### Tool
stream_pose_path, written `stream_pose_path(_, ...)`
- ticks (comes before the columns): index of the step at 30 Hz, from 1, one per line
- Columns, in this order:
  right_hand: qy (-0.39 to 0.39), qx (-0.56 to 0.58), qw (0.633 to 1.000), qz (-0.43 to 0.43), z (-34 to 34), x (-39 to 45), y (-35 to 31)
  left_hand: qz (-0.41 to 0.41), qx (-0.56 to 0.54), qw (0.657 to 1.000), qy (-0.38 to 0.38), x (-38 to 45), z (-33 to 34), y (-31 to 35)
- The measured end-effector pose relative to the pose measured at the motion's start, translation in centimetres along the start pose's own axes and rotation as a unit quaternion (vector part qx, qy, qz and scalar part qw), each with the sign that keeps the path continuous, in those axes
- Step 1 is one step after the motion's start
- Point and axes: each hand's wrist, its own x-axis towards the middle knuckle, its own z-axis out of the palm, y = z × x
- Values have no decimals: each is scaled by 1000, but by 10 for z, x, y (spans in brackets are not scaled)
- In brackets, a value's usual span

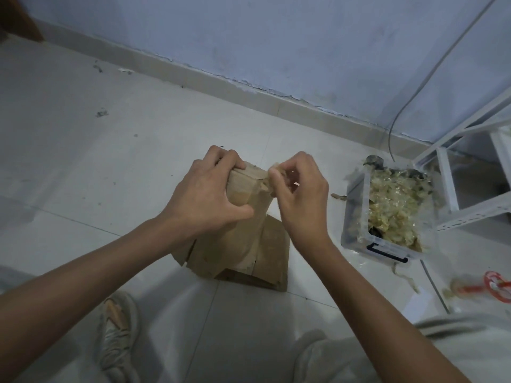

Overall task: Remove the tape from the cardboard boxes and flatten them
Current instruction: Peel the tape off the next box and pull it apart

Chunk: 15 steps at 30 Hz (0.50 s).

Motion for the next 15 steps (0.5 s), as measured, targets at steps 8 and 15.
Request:
stream_pose_path(8,-97,135,979,119,7,-7,-14,-22,7,1000,11,6,-4,-13)
stream_pose_path(15,-174,138,951,216,-1,1,-17,-9,30,999,4,3,-4,-13)
